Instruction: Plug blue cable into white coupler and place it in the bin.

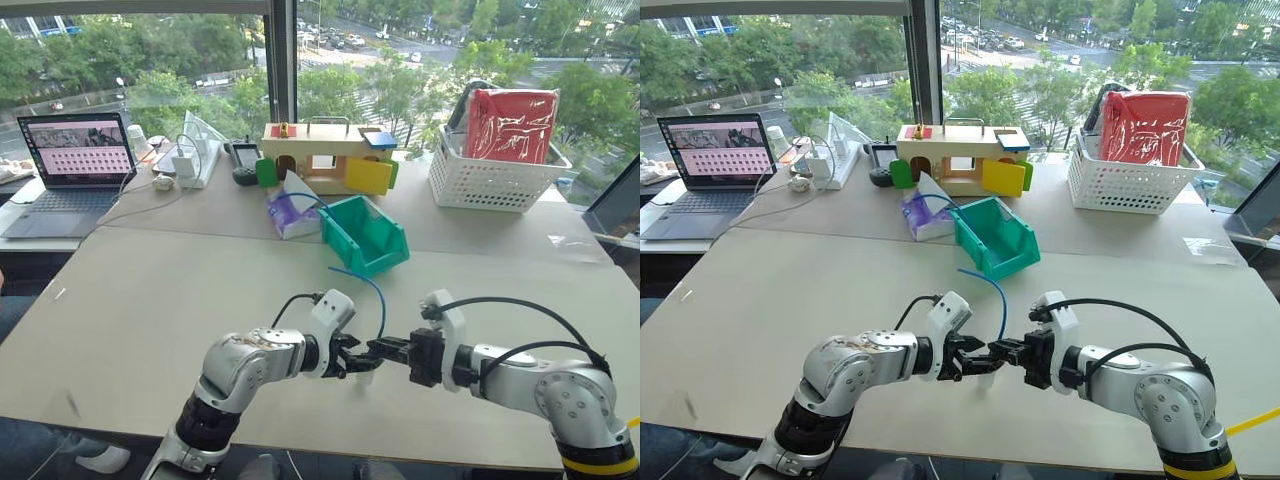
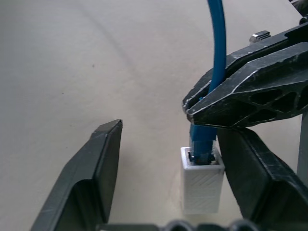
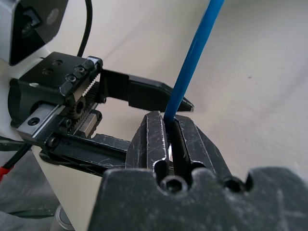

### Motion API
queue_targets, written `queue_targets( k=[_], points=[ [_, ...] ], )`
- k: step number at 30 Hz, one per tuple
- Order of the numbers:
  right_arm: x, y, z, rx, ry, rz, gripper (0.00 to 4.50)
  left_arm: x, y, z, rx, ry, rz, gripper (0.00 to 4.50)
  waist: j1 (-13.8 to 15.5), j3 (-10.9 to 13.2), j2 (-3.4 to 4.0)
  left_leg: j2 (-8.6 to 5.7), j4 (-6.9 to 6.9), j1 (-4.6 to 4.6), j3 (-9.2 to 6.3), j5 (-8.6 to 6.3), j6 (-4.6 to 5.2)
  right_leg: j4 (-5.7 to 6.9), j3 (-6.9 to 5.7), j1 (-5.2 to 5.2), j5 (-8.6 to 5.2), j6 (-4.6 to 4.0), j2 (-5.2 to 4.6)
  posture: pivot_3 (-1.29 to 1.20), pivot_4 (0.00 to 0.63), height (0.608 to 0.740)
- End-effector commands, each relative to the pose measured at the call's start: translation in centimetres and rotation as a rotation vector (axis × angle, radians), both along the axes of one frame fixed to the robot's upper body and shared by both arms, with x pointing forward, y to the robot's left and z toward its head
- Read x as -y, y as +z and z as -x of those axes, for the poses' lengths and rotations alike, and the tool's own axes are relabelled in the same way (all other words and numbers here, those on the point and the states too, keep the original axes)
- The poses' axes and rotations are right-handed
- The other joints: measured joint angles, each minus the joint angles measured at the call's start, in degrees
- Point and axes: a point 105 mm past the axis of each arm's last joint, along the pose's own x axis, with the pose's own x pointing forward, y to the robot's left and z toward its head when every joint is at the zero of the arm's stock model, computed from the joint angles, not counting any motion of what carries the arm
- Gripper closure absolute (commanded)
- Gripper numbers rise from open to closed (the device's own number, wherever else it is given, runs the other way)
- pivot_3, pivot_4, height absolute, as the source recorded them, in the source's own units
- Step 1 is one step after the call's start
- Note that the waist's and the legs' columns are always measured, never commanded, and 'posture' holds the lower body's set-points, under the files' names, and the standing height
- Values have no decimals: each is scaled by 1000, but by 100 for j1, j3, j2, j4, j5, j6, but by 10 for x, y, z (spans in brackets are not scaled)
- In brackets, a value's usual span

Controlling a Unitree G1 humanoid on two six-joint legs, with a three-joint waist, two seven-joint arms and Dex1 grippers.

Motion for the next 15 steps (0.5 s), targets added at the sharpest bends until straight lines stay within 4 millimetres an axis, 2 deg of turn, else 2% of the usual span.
queue_targets(
  k=[1,4,10,13,15],
  points=[
    [2,0,9,-64,37,4,4500,-9,38,-5,73,8,153,15,2,4,3,-2,0,-14,0,-2,2,3,0,-14,0,3,0,0,150,740],
    [17,26,-6,16,-21,0,4500,-25,45,-1,71,-8,192,15,-7,27,11,-12,15,-67,2,-1,3,40,5,-76,5,14,-5,0,150,740],
    [47,74,-38,153,-143,16,4500,-55,46,23,70,-159,169,15,-58,86,45,-15,46,-64,5,1,2,80,9,-80,3,14,0,0,150,740],
    [55,109,-64,266,-204,-10,4500,-69,55,25,127,-198,176,15,-69,122,45,-14,60,-64,16,4,2,84,6,-77,4,13,5,0,150,740],
    [51,138,-88,366,-229,-58,4500,-78,63,21,224,-203,172,15,-107,139,50,-14,65,-66,21,9,1,84,11,-78,5,14,3,0,150,740]
  ],
)
